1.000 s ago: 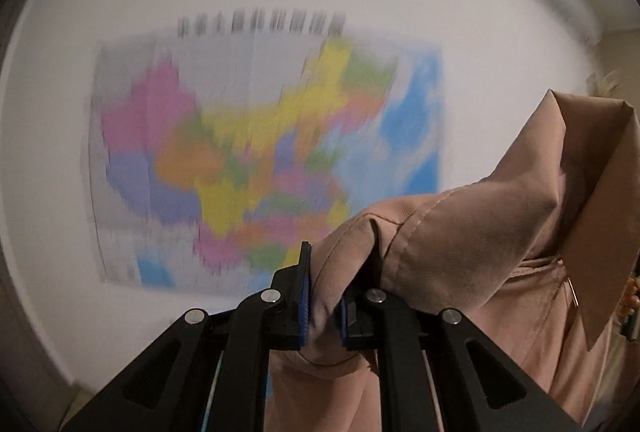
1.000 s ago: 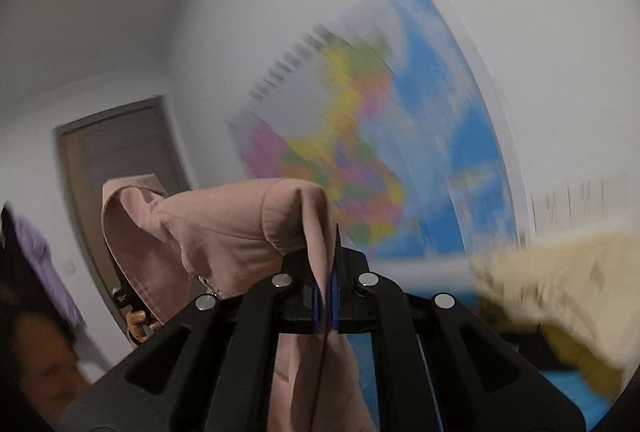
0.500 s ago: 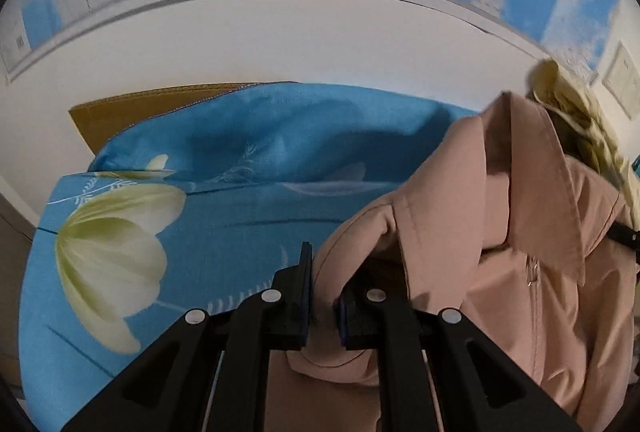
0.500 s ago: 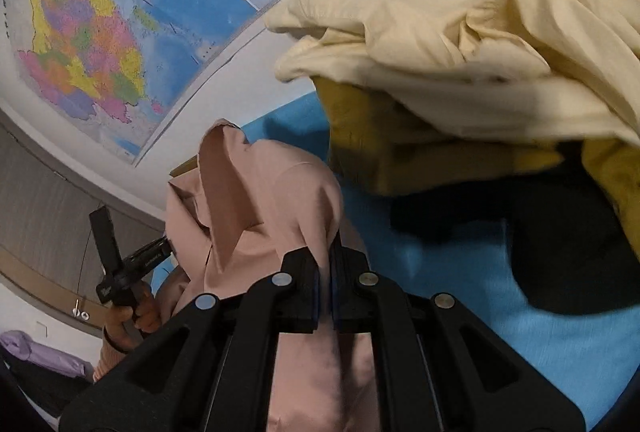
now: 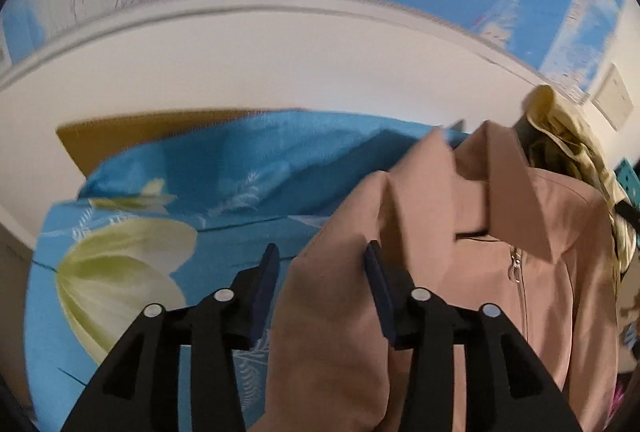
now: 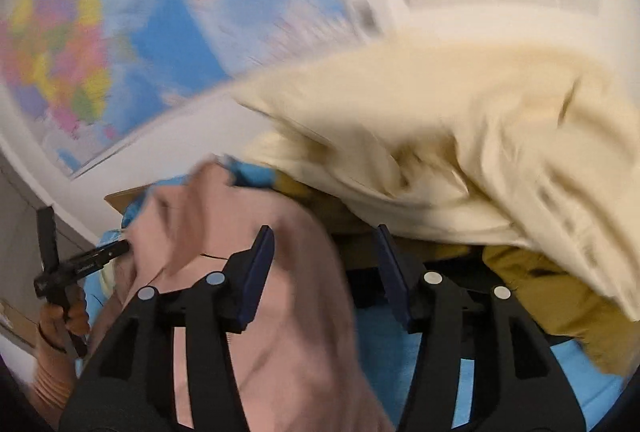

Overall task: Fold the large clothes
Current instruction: 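Lower the pink jacket onto the blue sheet with both grippers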

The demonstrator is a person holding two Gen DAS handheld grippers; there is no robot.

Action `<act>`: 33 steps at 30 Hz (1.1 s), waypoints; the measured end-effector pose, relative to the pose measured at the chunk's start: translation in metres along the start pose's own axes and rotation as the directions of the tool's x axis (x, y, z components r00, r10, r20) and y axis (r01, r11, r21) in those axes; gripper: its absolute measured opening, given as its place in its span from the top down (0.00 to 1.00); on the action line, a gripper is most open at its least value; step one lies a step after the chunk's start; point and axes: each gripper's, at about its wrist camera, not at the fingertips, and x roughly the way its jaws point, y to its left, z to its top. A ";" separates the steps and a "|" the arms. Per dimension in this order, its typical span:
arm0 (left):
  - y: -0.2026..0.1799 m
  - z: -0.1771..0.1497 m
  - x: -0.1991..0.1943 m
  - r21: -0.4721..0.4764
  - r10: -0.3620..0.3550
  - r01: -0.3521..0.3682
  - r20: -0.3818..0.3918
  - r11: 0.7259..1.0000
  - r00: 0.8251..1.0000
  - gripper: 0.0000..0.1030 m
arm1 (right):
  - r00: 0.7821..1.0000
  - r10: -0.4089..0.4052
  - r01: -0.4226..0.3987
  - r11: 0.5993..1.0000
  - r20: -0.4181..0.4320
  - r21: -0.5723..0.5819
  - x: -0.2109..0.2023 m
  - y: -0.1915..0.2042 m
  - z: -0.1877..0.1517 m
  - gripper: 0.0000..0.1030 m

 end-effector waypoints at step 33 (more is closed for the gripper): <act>0.002 0.016 -0.002 0.092 -0.070 0.070 -0.004 0.993 0.998 0.42 | 0.989 0.094 -0.082 0.991 -0.112 0.103 0.065 0.009 -0.029 0.57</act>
